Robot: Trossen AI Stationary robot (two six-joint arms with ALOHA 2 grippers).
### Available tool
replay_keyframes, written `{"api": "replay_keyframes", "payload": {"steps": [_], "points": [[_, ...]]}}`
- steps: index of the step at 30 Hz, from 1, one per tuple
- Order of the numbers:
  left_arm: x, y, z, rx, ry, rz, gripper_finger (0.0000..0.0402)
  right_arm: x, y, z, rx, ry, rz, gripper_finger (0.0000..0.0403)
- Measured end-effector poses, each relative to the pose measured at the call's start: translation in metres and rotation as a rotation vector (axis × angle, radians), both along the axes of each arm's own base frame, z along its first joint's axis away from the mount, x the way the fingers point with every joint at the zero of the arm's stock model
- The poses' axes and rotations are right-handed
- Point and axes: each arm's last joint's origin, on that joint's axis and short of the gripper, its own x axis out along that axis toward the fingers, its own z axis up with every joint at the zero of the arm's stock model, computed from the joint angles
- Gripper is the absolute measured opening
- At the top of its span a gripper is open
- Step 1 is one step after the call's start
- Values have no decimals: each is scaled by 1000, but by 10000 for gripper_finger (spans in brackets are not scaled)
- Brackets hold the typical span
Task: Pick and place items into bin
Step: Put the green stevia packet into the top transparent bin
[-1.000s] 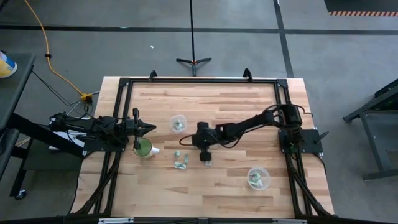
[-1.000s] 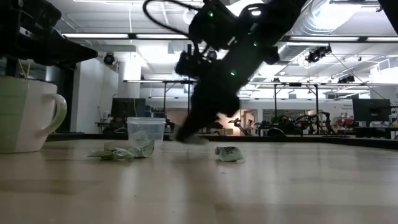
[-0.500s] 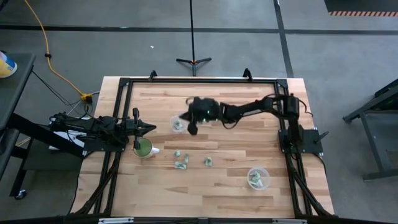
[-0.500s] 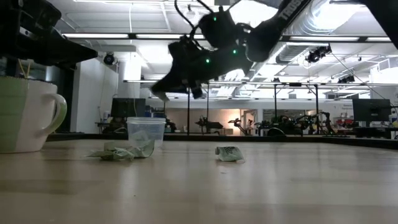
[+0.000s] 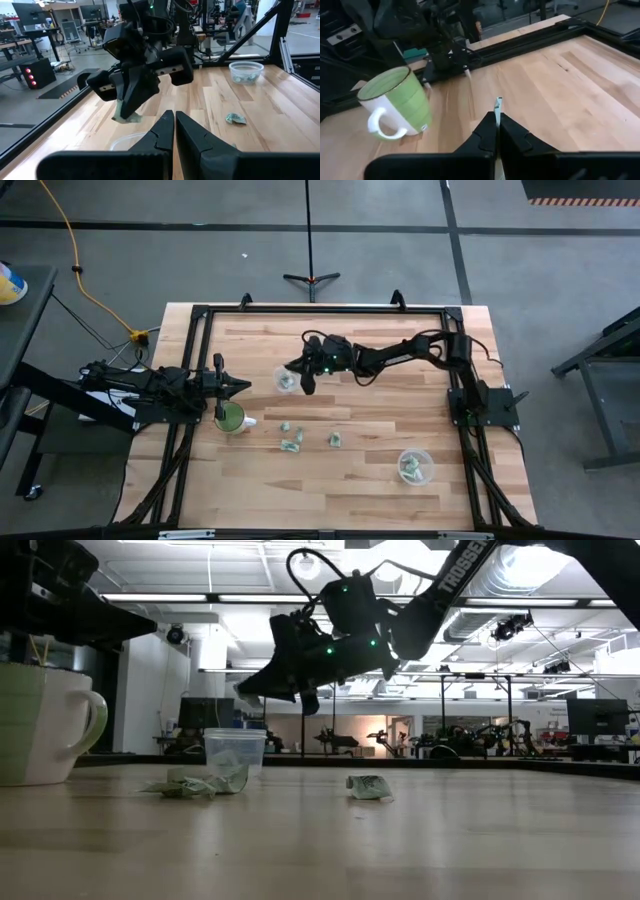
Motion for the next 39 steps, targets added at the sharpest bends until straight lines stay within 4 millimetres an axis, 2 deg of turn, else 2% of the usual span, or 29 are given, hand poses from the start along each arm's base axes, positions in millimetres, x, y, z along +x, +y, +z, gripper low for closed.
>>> {"api": "replay_keyframes", "payload": {"steps": [9, 19, 23, 25, 28, 34, 39], "points": [[0, 0, 0, 0, 0, 0, 51, 1, 4, 1, -8, -16, -11, 13], [0, 0, 0, 0, 0, 0, 51, 2, 5, 1, -25, -15, -32, 97], [0, 0, 0, 0, 1, 0, 51, -2, 7, 13, 13, -21, 89, 124], [0, 0, 0, 1, 1, 0, 51, -4, 17, 22, 28, -3, 169, 133], [0, 0, 0, 1, 2, 0, 51, -9, 43, 26, -13, 110, 271, 144], [0, 0, 0, 1, 1, -1, 51, -27, 98, 10, -145, 439, 352, 170], [0, 0, 0, 0, -1, 0, 51, -40, 132, -2, -98, 610, 376, 187]]}}
